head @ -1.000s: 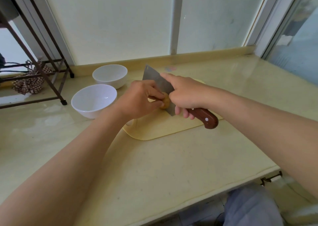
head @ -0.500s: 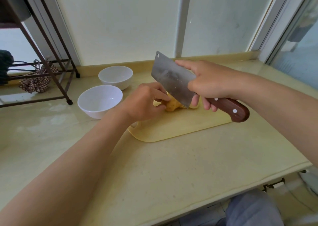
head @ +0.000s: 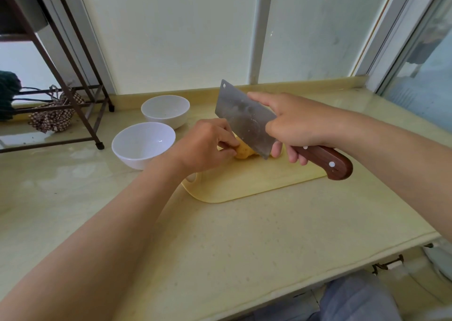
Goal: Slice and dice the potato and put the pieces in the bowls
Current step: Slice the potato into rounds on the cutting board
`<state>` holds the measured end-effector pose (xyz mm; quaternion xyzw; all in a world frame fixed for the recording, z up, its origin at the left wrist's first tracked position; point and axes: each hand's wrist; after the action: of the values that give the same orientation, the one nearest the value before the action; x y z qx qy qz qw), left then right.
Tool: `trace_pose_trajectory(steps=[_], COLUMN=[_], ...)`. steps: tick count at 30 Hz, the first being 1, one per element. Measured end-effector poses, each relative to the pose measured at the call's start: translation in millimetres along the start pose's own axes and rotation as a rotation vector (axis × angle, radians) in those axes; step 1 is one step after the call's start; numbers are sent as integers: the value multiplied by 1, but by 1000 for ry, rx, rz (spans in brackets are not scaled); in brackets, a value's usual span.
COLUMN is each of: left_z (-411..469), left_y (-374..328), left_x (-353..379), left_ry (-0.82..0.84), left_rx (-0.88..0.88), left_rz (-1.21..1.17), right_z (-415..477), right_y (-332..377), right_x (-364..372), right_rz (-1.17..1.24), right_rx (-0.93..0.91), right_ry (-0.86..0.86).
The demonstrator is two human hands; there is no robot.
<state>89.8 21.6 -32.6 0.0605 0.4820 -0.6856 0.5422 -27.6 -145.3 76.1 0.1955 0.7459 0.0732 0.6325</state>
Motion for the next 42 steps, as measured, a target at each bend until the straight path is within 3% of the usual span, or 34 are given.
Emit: trace_pose_trajectory(steps=[24, 42], left_z=[3, 4], left_y=[-4, -5], left_x=[1, -4], left_ry=[-3, -1], left_rx=[-34, -32], left_rz=[34, 76], right_z=[14, 20], right_y=[2, 2], right_x=[34, 16], right_rz=[-15, 28], right_rx=[-3, -26], right_ry=[75, -31])
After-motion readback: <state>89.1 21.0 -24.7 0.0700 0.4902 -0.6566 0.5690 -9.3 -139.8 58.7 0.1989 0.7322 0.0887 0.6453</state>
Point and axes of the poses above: each hand's wrist, its own z-axis towards the middle knuckle, its own x-axis out of the palm, y = z × x, and after that the axes turned 14 degrees about -z, right-handed
